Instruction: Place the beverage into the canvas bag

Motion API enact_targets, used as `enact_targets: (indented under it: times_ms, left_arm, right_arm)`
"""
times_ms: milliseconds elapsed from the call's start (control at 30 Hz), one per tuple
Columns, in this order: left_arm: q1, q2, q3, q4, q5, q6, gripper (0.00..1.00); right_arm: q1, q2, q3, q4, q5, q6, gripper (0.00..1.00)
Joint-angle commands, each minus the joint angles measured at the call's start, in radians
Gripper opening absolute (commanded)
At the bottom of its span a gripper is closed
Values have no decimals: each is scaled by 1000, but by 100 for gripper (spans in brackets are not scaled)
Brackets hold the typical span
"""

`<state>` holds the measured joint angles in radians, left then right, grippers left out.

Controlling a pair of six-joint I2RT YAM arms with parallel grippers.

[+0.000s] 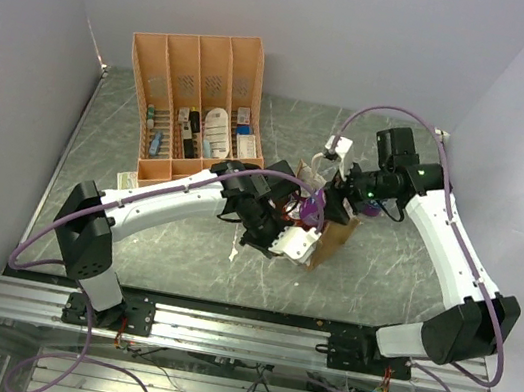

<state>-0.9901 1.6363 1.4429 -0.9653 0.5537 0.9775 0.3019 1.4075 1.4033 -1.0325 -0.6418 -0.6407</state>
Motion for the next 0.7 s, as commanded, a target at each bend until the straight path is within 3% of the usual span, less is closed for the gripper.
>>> enact_targets:
  times_ms: [0, 333, 667]
  left_arm:
    - [-10, -12, -10, -25, 47, 24, 7]
    - [-10, 2, 4, -29, 36, 21, 7]
    - [-11, -15, -6, -38, 29, 53, 7]
  right_arm:
    - [23, -33, 7, 19, 54, -23, 2]
    - [24, -31, 32, -165, 174, -83, 0]
    - [28, 13, 54, -232, 150, -42, 0]
